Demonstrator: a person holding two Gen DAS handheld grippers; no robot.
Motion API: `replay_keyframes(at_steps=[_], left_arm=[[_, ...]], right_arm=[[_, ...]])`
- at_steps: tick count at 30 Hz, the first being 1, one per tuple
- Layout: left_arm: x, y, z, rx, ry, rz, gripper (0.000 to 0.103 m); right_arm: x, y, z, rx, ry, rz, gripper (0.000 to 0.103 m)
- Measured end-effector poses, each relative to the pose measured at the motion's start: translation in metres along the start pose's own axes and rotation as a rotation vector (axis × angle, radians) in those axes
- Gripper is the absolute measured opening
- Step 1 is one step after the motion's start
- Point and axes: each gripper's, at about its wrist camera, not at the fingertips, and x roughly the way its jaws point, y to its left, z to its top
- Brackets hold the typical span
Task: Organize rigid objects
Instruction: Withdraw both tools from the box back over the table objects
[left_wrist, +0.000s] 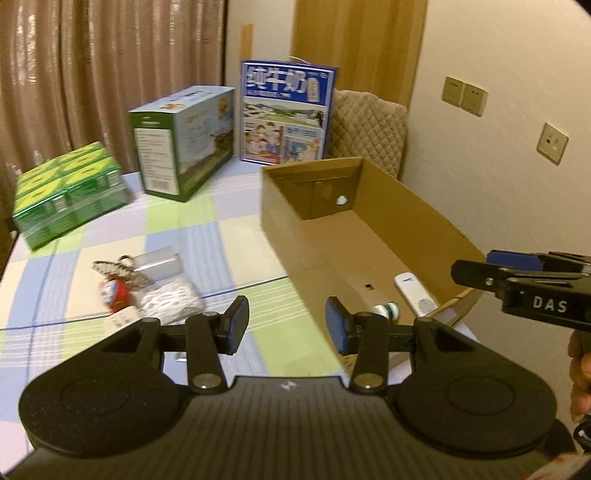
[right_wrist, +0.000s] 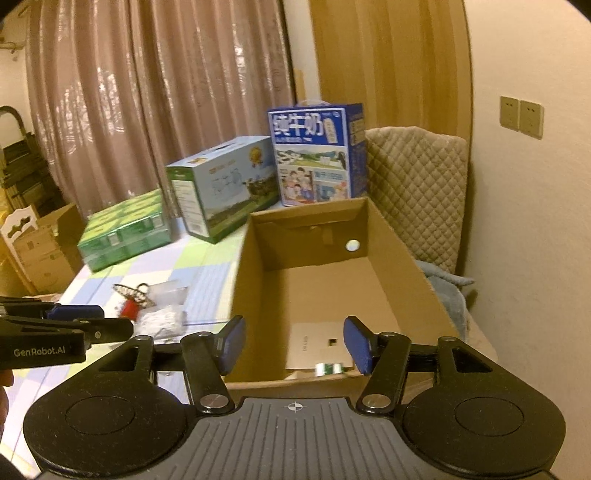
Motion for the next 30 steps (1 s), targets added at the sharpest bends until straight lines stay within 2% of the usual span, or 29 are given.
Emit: replay_keyframes(at_steps=[4, 17, 23, 30], left_arm=[[-0.018, 0.023, -0.009, -0.022, -0.006, 0.034, 0.043], [-0.056, 0.105, -0.035, -0.093, 0.003, 0.176, 0.067], [-0.058, 0.128, -0.044, -0.124, 0.010, 0.208, 0.075], [-0.045, 0.148, -0.052, -0.147, 0.022, 0.234, 0.080]], right_arm=[[-0.004, 0.018, -0.003, -0.012, 0.004, 0.024, 0.061], [0.002, 0.081, -0.015, -0.060, 0.019, 0.137, 0.075], [0.016, 0.101, -0.024, -0.076, 0.044, 0.160, 0.076], [0.038, 0.119, -0.034, -0.097, 0.069, 0.182, 0.077]])
